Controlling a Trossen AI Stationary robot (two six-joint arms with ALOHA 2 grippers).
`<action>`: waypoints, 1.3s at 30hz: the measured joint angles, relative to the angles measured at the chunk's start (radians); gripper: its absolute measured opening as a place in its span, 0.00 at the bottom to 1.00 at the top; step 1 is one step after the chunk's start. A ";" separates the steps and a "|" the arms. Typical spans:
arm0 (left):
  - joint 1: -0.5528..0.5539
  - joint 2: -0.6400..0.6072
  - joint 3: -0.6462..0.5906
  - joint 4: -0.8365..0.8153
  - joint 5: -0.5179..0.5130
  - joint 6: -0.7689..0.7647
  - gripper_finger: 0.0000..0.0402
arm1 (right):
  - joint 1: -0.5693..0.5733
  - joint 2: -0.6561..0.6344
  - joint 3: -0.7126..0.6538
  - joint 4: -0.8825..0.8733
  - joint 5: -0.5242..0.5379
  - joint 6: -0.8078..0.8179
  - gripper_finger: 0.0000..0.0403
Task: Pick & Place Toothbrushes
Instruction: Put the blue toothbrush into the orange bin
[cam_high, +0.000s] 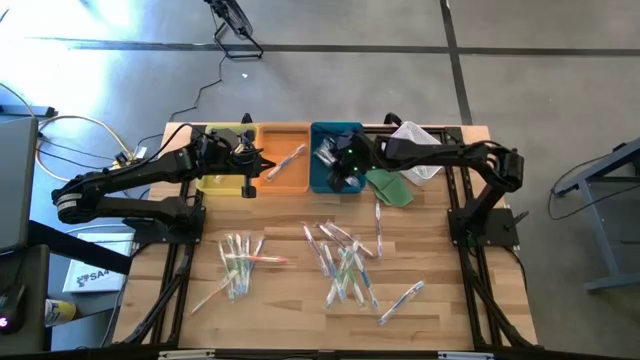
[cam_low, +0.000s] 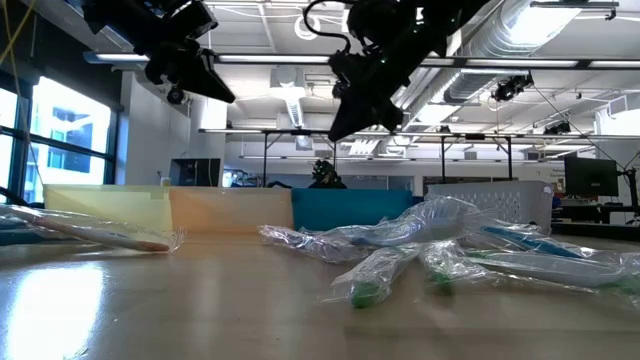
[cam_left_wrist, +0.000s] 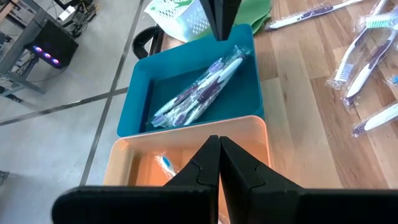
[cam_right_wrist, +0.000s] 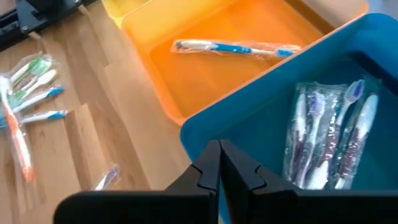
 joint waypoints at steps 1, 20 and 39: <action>0.000 0.000 0.000 0.000 0.000 0.000 0.01 | 0.003 0.000 0.000 0.000 -0.004 0.000 0.01; 0.000 0.000 0.000 -0.003 0.000 0.000 0.01 | 0.132 -0.076 0.000 -0.209 0.277 0.019 0.00; 0.000 0.000 0.000 -0.007 0.000 0.002 0.01 | 0.232 -0.274 -0.186 -0.238 0.375 0.220 0.00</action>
